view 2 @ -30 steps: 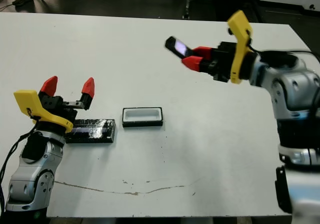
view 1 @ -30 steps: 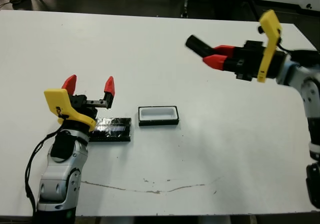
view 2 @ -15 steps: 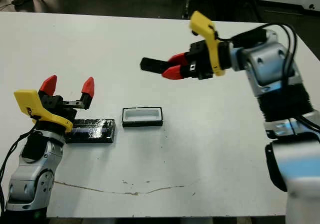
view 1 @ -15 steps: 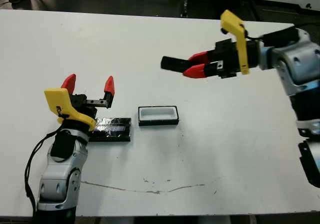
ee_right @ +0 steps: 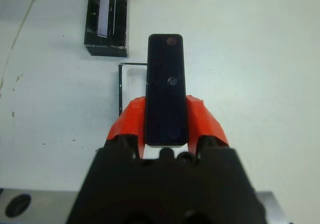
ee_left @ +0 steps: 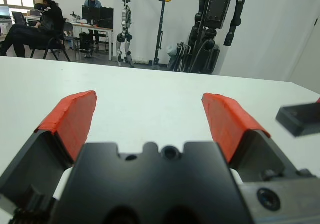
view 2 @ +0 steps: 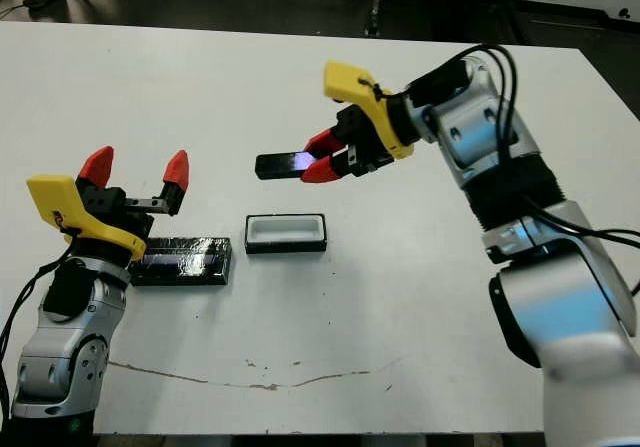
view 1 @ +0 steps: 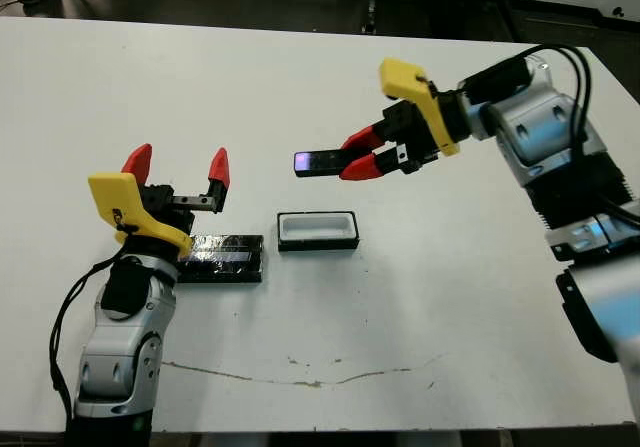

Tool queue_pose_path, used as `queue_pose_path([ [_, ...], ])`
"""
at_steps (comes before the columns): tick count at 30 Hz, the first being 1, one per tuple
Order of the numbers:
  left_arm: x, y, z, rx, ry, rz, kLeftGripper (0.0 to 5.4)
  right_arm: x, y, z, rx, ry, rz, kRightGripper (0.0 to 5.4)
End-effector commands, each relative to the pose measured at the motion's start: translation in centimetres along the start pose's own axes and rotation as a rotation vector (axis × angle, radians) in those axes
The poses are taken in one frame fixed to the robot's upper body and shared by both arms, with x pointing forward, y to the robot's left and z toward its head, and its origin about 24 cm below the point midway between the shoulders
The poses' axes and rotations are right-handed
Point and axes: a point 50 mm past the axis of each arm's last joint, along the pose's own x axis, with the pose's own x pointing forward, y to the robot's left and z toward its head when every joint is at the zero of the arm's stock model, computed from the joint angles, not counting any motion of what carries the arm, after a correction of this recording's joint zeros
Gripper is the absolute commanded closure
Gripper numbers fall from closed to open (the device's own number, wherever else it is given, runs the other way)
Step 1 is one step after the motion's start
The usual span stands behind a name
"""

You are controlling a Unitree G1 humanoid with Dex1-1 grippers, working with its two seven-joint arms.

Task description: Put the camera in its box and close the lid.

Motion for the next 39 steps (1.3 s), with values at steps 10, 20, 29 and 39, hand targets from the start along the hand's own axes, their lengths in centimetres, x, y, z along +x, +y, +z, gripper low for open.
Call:
queue_pose_path([
  [10, -0.1, 0.2, 0.0, 0.001, 0.004, 0.006, 0.0, 1.8, -0.2, -0.3, -0.04, 0.102, 0.059, 3.74],
  [20, -0.2, 0.2, -0.1, 0.0, 0.006, 0.007, 0.0, 2.9, 0.3, -1.3, -0.03, 0.181, 0.107, 3.74],
  [29, -0.2, 0.2, -0.2, -0.002, 0.007, 0.008, 0.0, 3.7, 0.9, -2.0, -0.016, 0.212, 0.162, 3.74],
  [39, -0.2, 0.2, -0.2, 0.002, 0.006, 0.008, 0.0, 4.1, 1.2, -2.1, -0.012, 0.228, 0.181, 3.74],
])
